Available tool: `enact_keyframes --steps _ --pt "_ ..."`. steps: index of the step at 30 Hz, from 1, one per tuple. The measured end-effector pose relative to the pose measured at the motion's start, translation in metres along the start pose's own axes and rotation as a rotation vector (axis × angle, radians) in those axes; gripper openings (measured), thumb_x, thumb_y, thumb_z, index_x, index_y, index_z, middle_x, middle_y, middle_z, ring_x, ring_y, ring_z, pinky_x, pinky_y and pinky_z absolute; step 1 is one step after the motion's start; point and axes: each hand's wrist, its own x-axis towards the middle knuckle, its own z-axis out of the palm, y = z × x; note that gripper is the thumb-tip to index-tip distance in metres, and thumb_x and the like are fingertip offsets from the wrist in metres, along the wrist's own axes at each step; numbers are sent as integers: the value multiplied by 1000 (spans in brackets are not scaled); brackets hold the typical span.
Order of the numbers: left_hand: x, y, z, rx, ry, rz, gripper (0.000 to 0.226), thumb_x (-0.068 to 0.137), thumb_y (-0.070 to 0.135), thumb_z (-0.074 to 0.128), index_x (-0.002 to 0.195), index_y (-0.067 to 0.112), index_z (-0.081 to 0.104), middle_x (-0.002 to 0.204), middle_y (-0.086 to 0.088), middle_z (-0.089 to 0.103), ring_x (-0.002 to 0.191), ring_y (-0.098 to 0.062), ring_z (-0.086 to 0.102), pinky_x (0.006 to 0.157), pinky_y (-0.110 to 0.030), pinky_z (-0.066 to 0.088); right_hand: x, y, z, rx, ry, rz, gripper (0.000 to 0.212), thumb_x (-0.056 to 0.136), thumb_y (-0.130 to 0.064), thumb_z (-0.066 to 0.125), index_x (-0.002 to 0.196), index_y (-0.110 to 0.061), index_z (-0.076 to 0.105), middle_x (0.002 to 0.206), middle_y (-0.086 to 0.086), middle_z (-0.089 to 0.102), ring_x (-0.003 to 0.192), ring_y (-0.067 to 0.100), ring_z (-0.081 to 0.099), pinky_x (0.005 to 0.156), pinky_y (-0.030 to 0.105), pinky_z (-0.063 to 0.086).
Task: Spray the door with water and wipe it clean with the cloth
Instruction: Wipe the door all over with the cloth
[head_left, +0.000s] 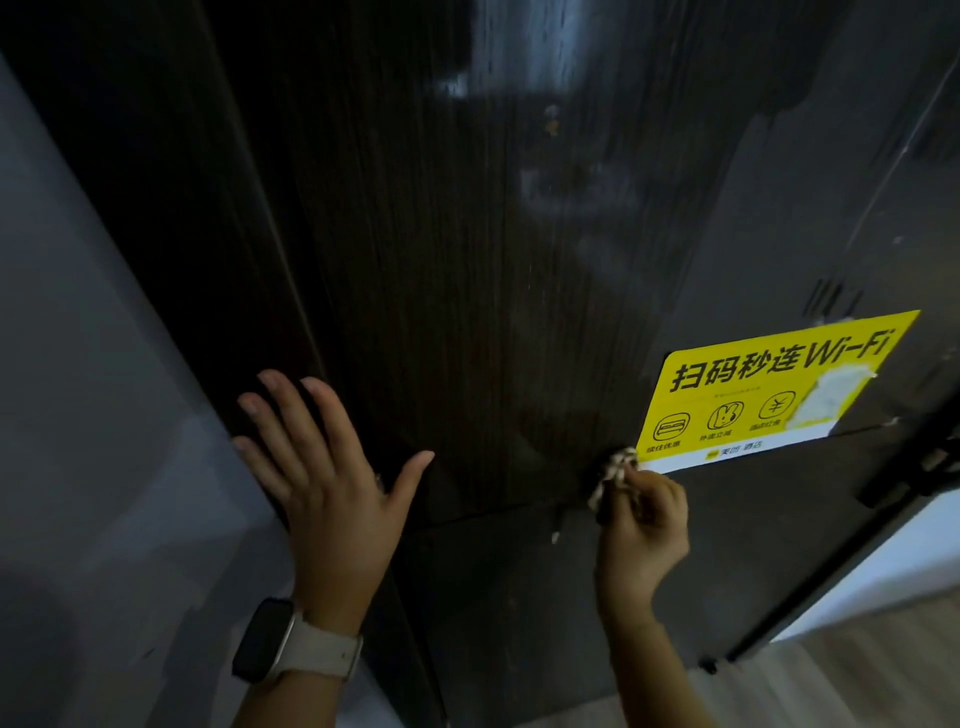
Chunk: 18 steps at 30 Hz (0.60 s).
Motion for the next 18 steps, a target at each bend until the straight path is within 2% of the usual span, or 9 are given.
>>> enact_keyframes --steps 3,4,7,9,11,13,15,18 --pt "1 0 0 -4 0 -4 126 78 57 69 151 15 -24 154 -28 -6 146 -26 -29 119 -47 -17 -9 1 5 -34 21 17 19 77 13 69 84 -5 68 91 8 58 84 2 56 74 7 41" --pt "1 0 0 -7 -1 -4 126 78 57 69 151 15 -24 153 -28 -7 146 -26 -29 119 -46 -17 -20 -1 11 -27 -2 1 21 75 14 68 82 -5 67 90 9 58 83 2 55 74 9 41" --pt "1 0 0 -15 1 8 126 79 57 70 151 14 -24 154 -28 -6 146 -26 -29 119 -47 -17 -70 -13 30 39 -174 -25 32 71 10 66 82 -20 67 93 1 58 86 11 58 76 22 48" --pt "1 -1 -1 -26 -1 12 127 80 56 72 151 14 -25 153 -29 -6 145 -27 -28 118 -46 -18 -105 -24 41 67 -316 -31 28 73 4 65 83 -22 69 96 -5 59 91 12 61 77 30 53" --pt "1 -1 -2 -39 -20 7 131 80 54 77 150 14 -26 153 -28 -8 145 -26 -26 118 -45 -19 -126 -31 48 44 -429 -73 18 77 0 65 82 -16 71 98 -8 59 94 12 61 79 30 54" --pt "1 -1 -3 -44 -28 6 133 78 53 78 150 15 -27 153 -28 -8 145 -26 -26 118 -45 -19 -125 -31 48 34 -493 -111 18 77 1 66 82 -15 71 97 -11 58 93 11 60 79 27 53" --pt "1 -1 -2 -48 -24 9 131 79 54 77 150 15 -27 153 -29 -8 145 -25 -27 118 -45 -19 -108 -26 39 55 -477 -92 25 74 6 65 81 -16 71 94 -9 58 90 11 61 77 24 51" --pt "0 -1 -2 -45 -17 2 132 79 54 77 150 17 -28 152 -28 -7 145 -23 -27 118 -44 -20 -69 -7 19 51 -307 -48 23 71 10 63 78 -11 71 88 -4 57 86 6 61 73 21 49"
